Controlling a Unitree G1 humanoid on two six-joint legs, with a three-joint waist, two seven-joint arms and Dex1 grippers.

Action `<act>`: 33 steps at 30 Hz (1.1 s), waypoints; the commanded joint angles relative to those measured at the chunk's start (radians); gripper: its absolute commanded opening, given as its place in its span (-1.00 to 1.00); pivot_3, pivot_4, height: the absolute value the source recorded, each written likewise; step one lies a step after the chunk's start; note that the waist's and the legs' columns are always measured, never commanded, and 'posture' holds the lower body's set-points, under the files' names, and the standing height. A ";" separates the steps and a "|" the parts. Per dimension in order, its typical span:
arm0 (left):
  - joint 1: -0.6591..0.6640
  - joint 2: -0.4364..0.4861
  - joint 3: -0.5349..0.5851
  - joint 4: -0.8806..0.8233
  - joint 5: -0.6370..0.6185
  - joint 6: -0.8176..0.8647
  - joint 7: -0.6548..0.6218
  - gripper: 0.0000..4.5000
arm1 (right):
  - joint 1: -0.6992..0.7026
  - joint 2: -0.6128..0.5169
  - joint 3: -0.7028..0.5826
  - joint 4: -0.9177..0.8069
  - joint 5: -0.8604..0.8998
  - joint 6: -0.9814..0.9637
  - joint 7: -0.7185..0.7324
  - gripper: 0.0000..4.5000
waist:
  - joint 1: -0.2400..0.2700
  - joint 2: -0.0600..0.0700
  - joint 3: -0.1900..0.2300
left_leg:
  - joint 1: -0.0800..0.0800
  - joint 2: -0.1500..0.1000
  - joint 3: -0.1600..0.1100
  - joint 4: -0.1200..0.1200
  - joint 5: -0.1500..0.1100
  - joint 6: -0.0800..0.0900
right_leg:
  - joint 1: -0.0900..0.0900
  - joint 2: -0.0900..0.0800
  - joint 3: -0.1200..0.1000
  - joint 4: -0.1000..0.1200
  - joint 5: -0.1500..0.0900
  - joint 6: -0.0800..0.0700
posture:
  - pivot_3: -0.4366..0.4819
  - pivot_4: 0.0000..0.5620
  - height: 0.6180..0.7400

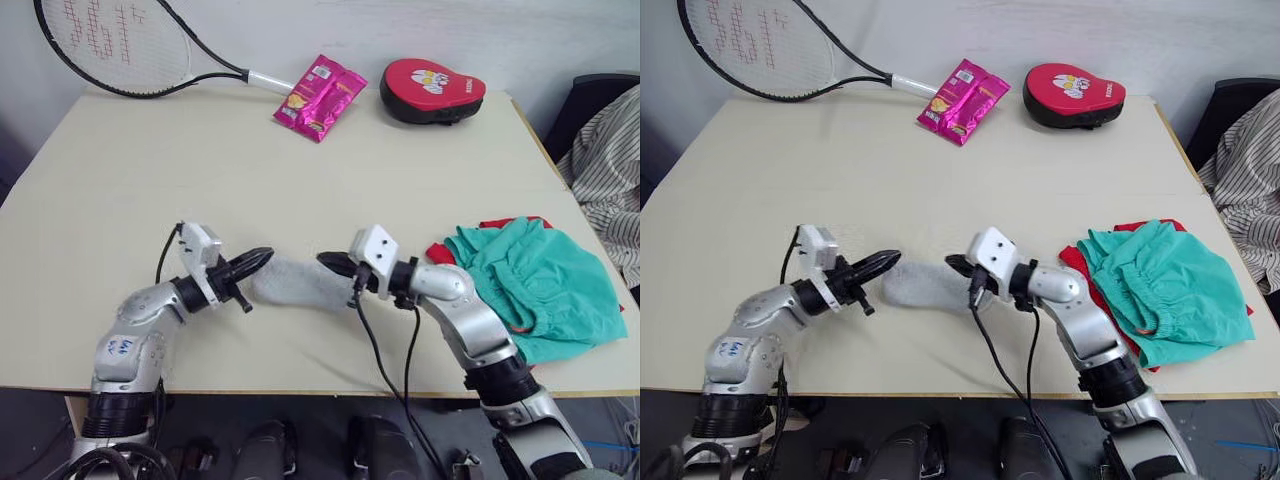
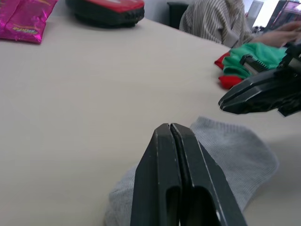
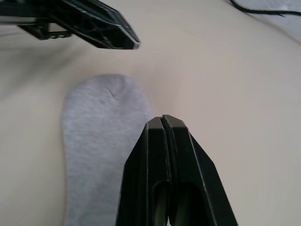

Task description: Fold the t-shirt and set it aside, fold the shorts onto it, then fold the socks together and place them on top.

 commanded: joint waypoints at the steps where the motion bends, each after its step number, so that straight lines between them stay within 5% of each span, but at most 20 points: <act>1: -0.005 0.112 0.081 -0.013 -0.147 0.288 0.009 -0.72 | -0.005 0.000 0.027 0.118 -0.044 -0.112 0.034 -1.00 | 0.000 0.000 0.000 | 0.000 0.000 0.000 0.000 0.000 0.000 | 0.000 0.000 0.000 0.000 0.000 0.000 | -0.05 -0.47 1.00; 6: -0.110 0.152 0.123 0.062 -0.272 0.628 0.106 -0.06 | -0.031 0.000 0.051 0.270 -0.099 -0.249 0.071 -1.00 | 0.006 0.000 0.001 | 0.000 -0.002 -0.001 0.001 -0.002 -0.002 | 0.001 -0.002 0.000 0.000 0.000 0.001 | -0.05 -0.47 1.00; 11: -0.214 0.096 0.065 0.132 -0.227 0.806 0.224 0.64 | -0.043 0.015 0.054 0.331 -0.117 -0.305 0.086 -1.00 | 0.001 0.000 0.001 | 0.001 -0.002 -0.001 0.001 -0.001 -0.004 | 0.002 -0.001 0.000 0.001 0.000 0.001 | -0.05 -0.47 1.00; 19: -0.290 -0.052 0.022 0.171 -0.195 0.883 0.287 0.64 | -0.040 0.033 0.051 0.337 -0.126 -0.310 0.089 -1.00 | 0.004 -0.001 0.000 | 0.002 -0.002 -0.001 0.001 -0.001 -0.005 | 0.002 0.000 0.001 0.001 0.000 0.001 | -0.05 -0.47 1.00; 22: -0.323 -0.096 0.062 0.186 -0.175 0.838 0.323 0.39 | -0.038 0.034 0.049 0.337 -0.131 -0.308 0.088 -1.00 | 0.004 -0.001 0.000 | 0.002 -0.002 -0.001 0.001 -0.001 -0.005 | 0.003 -0.001 0.001 0.001 0.000 0.001 | -0.05 -0.47 1.00; 28: -0.336 -0.075 0.024 0.132 -0.195 0.871 0.276 -0.48 | -0.033 0.038 0.047 0.341 -0.137 -0.302 0.087 -1.00 | 0.000 -0.001 0.000 | 0.002 -0.001 -0.001 0.000 0.000 -0.007 | 0.002 0.001 0.001 0.001 0.000 0.001 | -0.05 -0.47 1.00; 31: -0.366 -0.017 -0.029 0.111 -0.169 0.792 0.205 -0.90 | -0.032 0.038 0.046 0.344 -0.141 -0.297 0.081 -1.00 | 0.001 -0.001 0.000 | 0.002 -0.001 -0.001 0.000 -0.001 -0.007 | 0.001 0.001 0.001 0.001 0.000 0.001 | -0.05 -0.47 1.00; 33: -0.410 0.018 -0.055 0.131 -0.156 0.755 0.162 -0.99 | -0.028 0.037 0.045 0.343 -0.143 -0.294 0.080 -1.00 | 0.001 -0.001 0.000 | 0.002 -0.001 -0.001 0.001 -0.001 -0.007 | 0.001 0.000 0.001 0.001 0.000 0.001 | -0.05 -0.47 1.00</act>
